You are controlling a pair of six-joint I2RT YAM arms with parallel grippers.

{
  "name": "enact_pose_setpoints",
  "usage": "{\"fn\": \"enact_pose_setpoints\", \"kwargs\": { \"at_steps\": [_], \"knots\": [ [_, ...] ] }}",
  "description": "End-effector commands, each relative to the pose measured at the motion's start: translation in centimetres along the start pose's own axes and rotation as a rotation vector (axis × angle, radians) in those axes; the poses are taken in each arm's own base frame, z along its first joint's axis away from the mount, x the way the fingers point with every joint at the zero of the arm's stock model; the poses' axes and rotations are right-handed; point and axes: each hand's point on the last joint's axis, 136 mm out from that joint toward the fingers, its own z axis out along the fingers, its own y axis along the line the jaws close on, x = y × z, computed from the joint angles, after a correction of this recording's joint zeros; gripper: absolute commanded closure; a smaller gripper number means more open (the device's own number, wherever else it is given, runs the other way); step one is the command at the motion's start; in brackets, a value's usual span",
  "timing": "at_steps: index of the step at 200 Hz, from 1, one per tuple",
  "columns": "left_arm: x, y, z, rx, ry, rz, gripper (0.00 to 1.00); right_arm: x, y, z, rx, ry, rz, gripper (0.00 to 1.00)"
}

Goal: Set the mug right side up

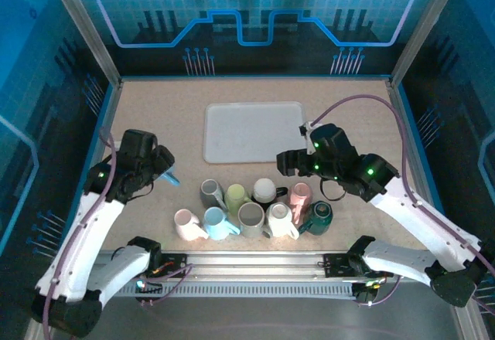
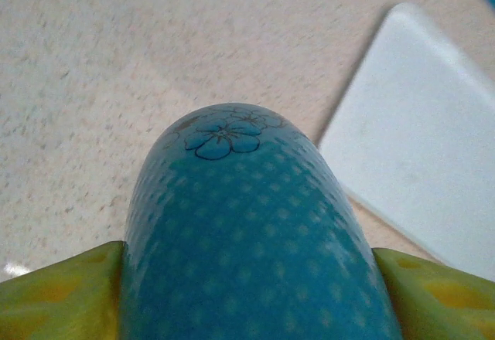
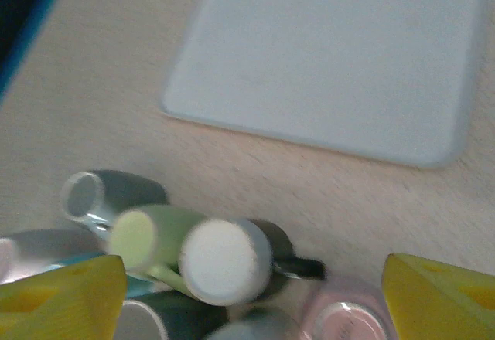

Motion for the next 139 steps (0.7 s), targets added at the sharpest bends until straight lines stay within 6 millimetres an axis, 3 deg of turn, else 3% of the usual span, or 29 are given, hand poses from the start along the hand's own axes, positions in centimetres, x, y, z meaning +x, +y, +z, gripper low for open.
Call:
{"fn": "enact_pose_setpoints", "kwargs": {
  "at_steps": [1, 19, 44, 67, 88, 105, 139],
  "knots": [
    [-1.7, -5.6, -3.5, 0.321, -0.07, 0.138, 0.66, -2.6, 4.9, -1.3, -0.25, -0.133, -0.056, 0.16],
    [-0.8, -11.0, -5.9, 0.612, -0.007, 0.208, 0.65, -3.9, 7.3, -1.4, -0.369, -0.172, -0.069, 0.15],
    [-1.1, -15.5, -8.2, 0.865, 0.032, 0.164, 0.62, -5.4, 10.0, -2.2, -0.496, -0.268, -0.028, 0.09],
    [-1.5, -19.6, -11.8, 1.163, 0.056, 0.15, 0.64, -5.8, 11.9, -4.2, -0.62, -0.351, -0.144, 0.12],
    [-1.6, -21.6, -15.2, 1.383, 0.005, 0.201, 0.74, -5.9, 13.0, -4.8, -0.719, -0.307, -0.135, 0.14],
    [-1.0, -22.5, -17.9, 1.541, -0.042, 0.256, 0.76, -6.8, 13.4, -5.0, -0.832, -0.297, -0.047, 0.14],
    [0.0, -23.6, -19.4, 1.644, -0.051, 0.294, 0.77, -8.3, 14.2, -5.3, -0.973, -0.3, 0.014, 0.14]
  ]
}}
